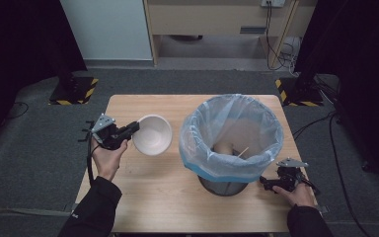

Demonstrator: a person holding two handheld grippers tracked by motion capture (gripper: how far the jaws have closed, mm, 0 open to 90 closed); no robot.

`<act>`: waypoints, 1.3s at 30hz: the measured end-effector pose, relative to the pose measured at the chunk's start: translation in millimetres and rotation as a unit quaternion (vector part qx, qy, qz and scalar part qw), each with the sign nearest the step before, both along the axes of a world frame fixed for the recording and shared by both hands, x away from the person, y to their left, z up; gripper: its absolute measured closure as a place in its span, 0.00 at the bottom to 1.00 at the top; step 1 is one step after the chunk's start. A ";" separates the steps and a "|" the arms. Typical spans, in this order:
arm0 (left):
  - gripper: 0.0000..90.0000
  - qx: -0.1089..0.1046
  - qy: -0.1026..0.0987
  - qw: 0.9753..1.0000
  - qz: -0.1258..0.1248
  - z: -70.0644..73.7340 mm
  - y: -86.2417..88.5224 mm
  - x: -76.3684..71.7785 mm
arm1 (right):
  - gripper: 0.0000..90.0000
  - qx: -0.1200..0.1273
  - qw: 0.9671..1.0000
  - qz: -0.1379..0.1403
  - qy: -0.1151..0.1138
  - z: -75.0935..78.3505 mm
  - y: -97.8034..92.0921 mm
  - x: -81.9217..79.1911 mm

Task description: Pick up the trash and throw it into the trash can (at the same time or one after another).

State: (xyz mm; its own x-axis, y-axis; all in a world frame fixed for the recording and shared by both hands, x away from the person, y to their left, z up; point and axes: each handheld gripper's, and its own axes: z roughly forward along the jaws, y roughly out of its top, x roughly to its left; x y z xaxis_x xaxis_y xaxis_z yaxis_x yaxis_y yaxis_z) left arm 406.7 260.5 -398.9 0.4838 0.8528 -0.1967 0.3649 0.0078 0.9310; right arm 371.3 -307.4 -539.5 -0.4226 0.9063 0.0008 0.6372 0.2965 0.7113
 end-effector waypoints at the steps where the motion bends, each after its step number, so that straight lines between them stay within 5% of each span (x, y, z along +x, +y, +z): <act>1: 0.94 -0.002 -0.010 1.000 0.004 4.9 2.7 -2.3 | 0.01 0.000 1.000 0.000 0.000 0.0 0.0 0.0; 15: 0.94 -0.046 -0.092 0.994 0.021 52.6 26.8 -29.4 | 0.01 0.000 1.000 0.000 0.000 0.0 0.0 0.0; 30: 0.94 -0.085 -0.172 0.981 0.005 96.3 30.3 -61.5 | 0.01 0.000 1.000 0.000 0.000 0.0 0.0 0.0; 39: 0.94 -0.101 -0.197 0.975 -0.017 112.5 23.8 -71.6 | 0.01 0.000 1.000 0.000 0.000 0.0 0.0 0.0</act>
